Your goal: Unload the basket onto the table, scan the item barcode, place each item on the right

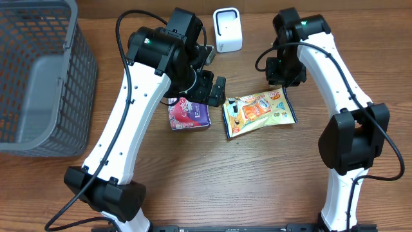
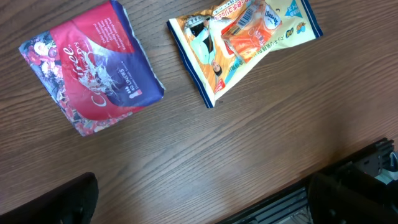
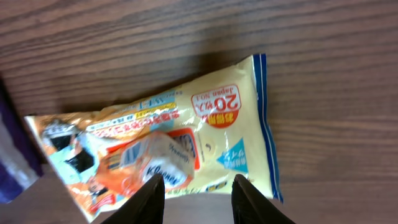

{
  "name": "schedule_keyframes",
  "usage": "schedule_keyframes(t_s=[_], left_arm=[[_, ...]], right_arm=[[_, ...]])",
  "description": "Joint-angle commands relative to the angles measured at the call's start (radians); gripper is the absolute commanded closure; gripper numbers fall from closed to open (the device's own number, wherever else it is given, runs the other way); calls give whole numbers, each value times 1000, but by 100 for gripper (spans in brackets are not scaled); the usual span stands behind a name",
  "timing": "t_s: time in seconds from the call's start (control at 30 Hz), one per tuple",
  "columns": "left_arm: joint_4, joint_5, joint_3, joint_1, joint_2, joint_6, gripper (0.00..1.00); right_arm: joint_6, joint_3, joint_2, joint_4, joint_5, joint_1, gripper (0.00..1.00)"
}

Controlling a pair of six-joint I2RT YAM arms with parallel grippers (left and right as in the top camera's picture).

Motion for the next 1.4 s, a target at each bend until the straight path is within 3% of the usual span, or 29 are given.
schedule_keyframes(t_s=[0.0, 0.1, 0.27, 0.43, 0.8, 1.13, 1.37], left_arm=[[1, -6, -3, -1, 2, 22, 0], [1, -6, -3, -1, 2, 22, 0], [1, -6, -3, -1, 2, 22, 0], [1, -6, -3, -1, 2, 22, 0], [1, -6, -3, -1, 2, 22, 0], [1, -6, -3, -1, 2, 22, 0], [1, -6, -3, -1, 2, 22, 0]], right_arm=[[35, 19, -2, -34, -124, 2, 64], [47, -19, -2, -43, -202, 19, 64], [214, -132, -2, 2, -170, 45, 66], [279, -206, -2, 31, -171, 45, 66], [316, -293, -2, 117, -208, 50, 65], [336, -328, -2, 414, -215, 50, 56], [247, -323, -3, 530, -216, 33, 50]])
